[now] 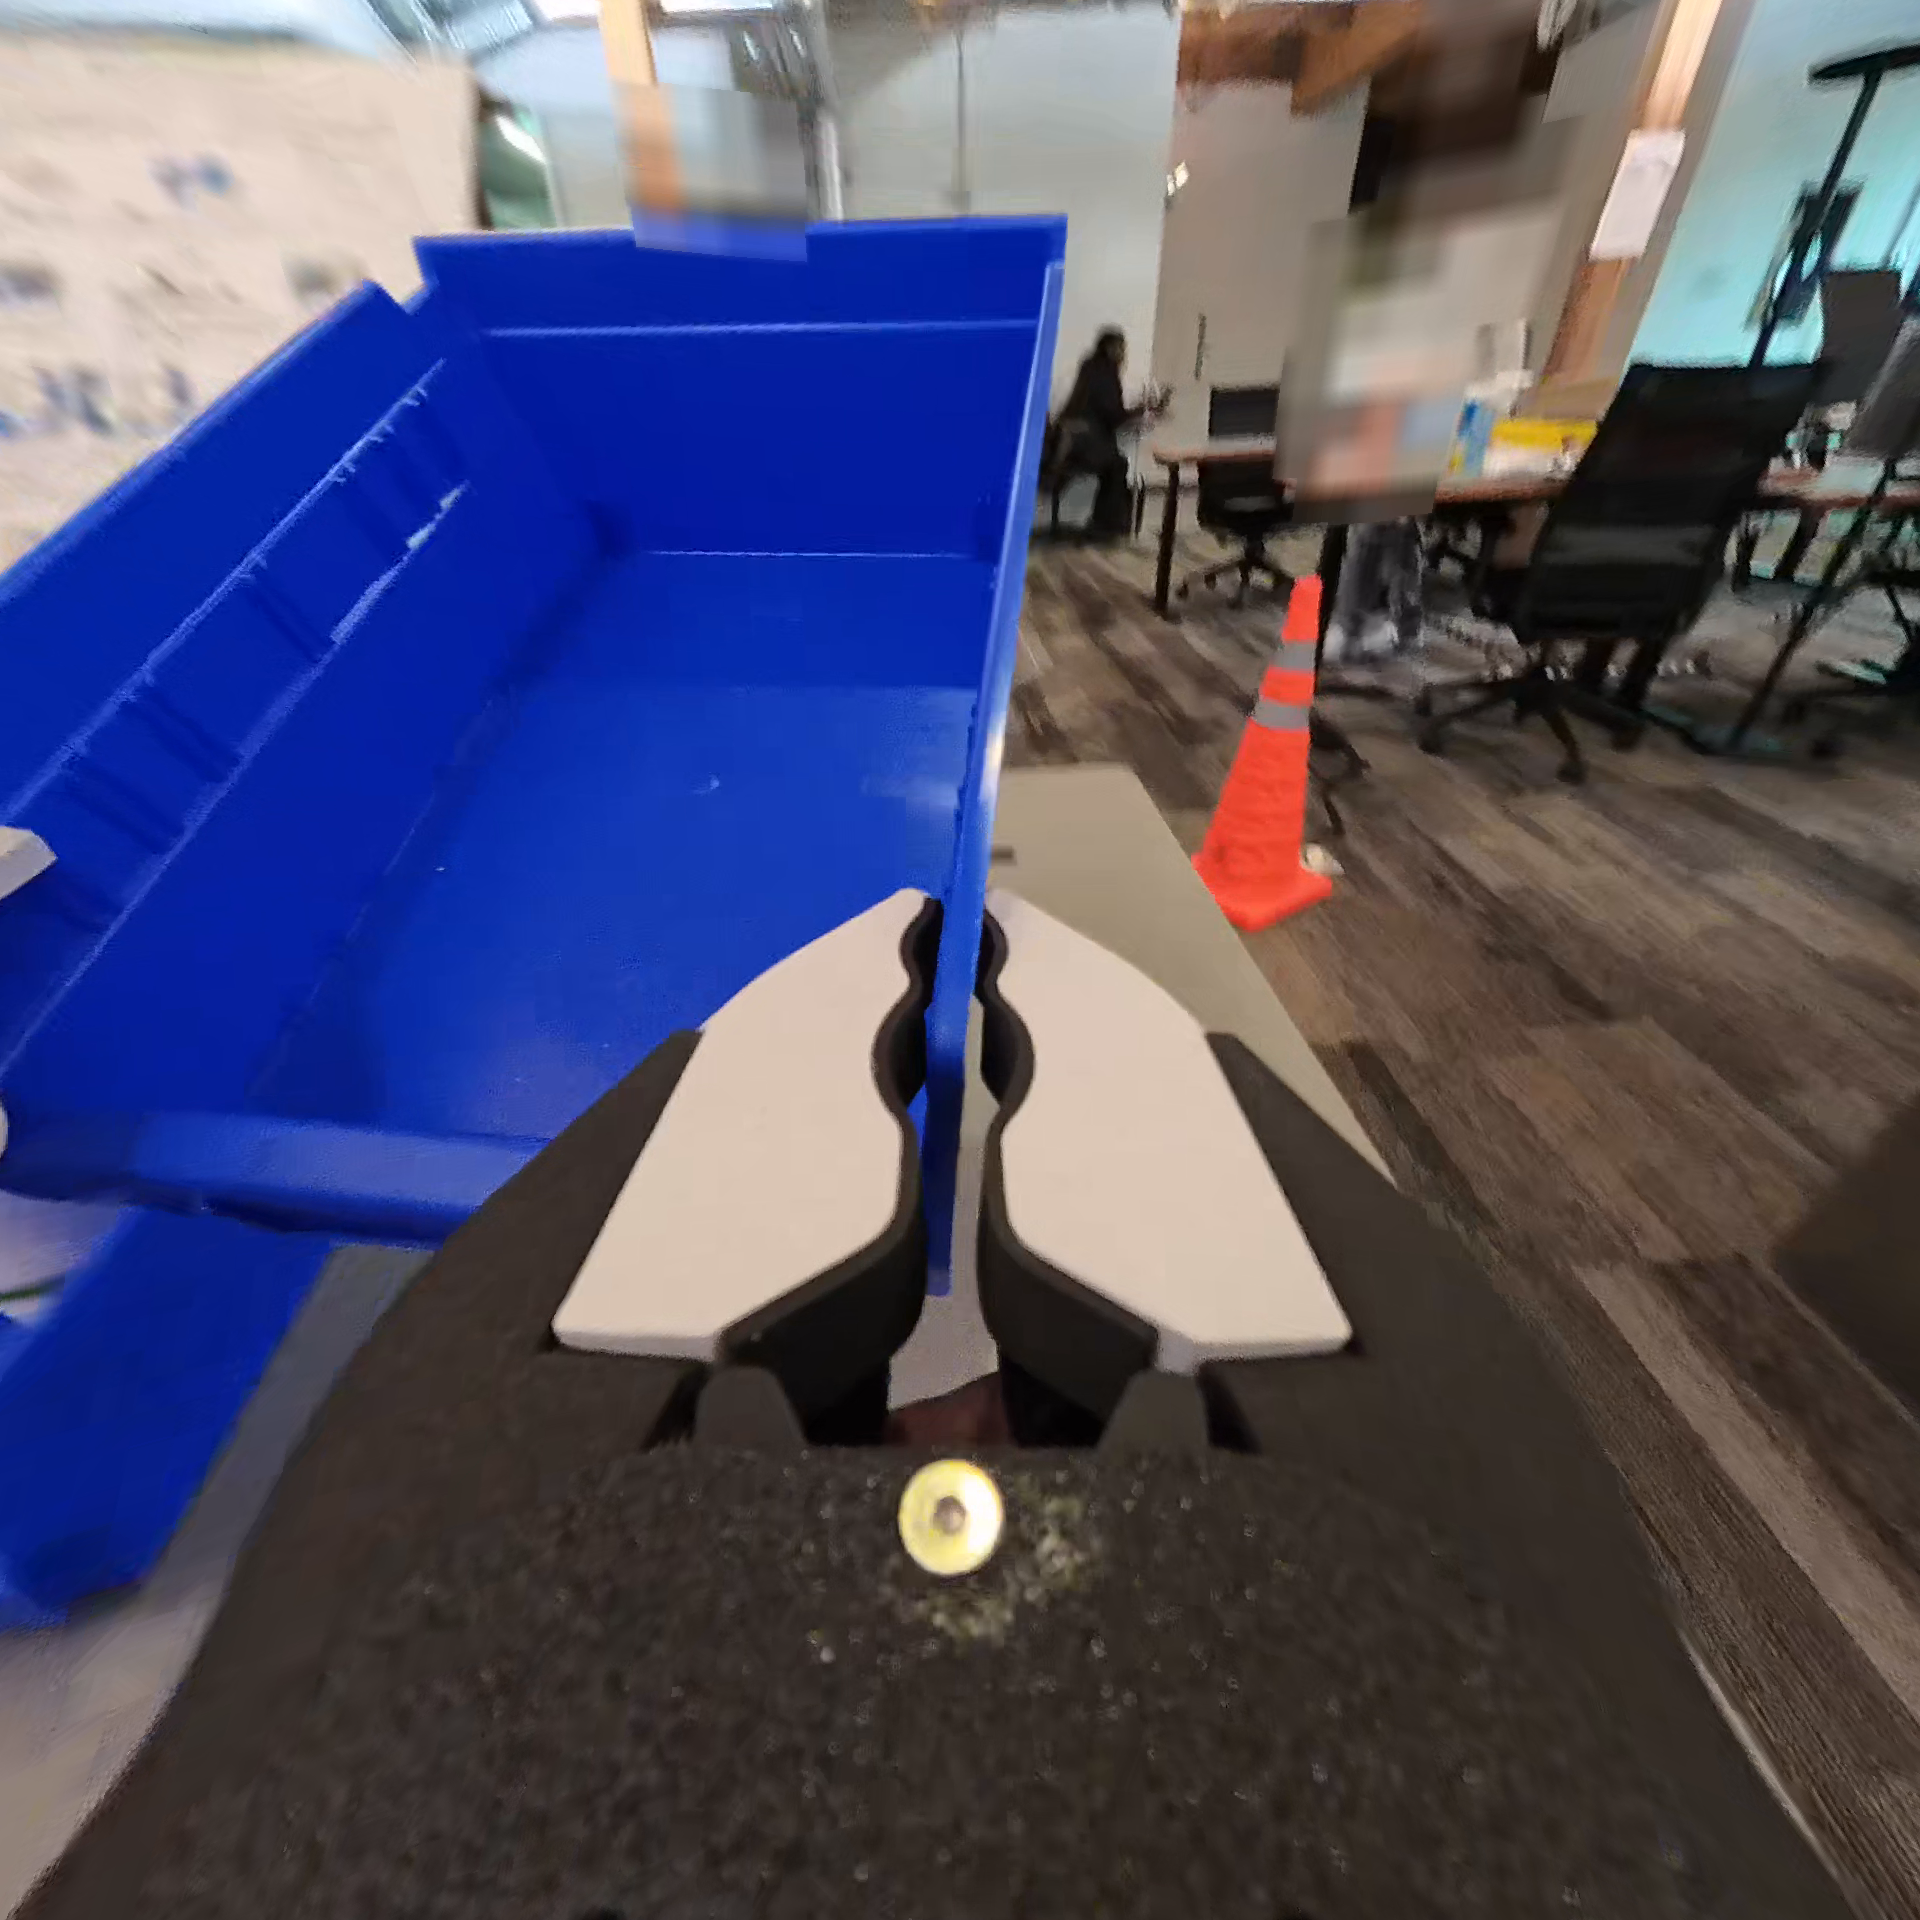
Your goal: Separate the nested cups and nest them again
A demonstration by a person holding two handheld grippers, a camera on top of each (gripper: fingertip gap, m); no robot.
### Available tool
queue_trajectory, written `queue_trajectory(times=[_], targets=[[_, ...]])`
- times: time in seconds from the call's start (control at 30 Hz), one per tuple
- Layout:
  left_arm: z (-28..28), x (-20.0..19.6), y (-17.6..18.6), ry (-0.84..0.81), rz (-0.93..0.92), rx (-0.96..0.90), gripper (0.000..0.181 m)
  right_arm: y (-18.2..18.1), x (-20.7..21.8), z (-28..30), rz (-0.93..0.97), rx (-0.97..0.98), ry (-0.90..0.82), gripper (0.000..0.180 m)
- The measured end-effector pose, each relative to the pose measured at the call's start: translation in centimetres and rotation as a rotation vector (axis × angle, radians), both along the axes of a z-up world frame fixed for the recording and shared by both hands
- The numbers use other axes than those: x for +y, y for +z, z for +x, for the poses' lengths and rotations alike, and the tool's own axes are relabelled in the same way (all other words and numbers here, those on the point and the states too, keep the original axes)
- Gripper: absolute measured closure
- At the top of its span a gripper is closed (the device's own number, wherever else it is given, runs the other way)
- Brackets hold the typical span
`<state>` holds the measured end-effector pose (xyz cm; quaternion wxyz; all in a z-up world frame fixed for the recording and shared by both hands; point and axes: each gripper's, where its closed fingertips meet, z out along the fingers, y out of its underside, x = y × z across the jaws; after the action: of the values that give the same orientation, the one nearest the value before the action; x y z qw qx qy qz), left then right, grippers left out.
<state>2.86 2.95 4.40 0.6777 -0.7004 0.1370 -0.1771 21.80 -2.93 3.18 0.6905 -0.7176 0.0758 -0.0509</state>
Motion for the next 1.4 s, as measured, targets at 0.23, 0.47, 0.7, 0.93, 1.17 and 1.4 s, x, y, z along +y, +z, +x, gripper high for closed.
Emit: queue_trajectory(times=[0.23, 0.47, 0.7, 0.93, 1.17, 1.4], targets=[[5.0, 2.4, -11.1, -0.021, -0.234, 0.088, 0.176, -10.6, 3.0, 4.6, -0.250, 0.056, 0.061, 0.175], [6.3, 2.6, -16.7, -0.049, -0.365, 0.116, 0.172, -15.6, 4.1, 6.0, -0.383, 0.053, 0.124, 0.175], [7.5, 0.5, -16.9, -0.131, -0.379, 0.129, 0.154, -15.6, 4.1, 6.9, -0.361, 0.108, 0.142, 0.174], [2.2, -3.9, -13.4, -0.238, -0.327, 0.143, 0.122, -10.5, 0.5, 8.1, -0.214, -0.077, -0.066, 0.136], [-13.1, -9.3, -7.0, -0.164, -0.117, 0.063, 0.145, -6.9, -0.7, -12.4, -0.046, -0.014, 0.384, 0.136], [-28.7, -2.7, -13.7, 0.099, -0.362, -0.046, 0.119, -13.8, 1.6, -26.6, -0.257, -0.009, 0.533, 0.126]])
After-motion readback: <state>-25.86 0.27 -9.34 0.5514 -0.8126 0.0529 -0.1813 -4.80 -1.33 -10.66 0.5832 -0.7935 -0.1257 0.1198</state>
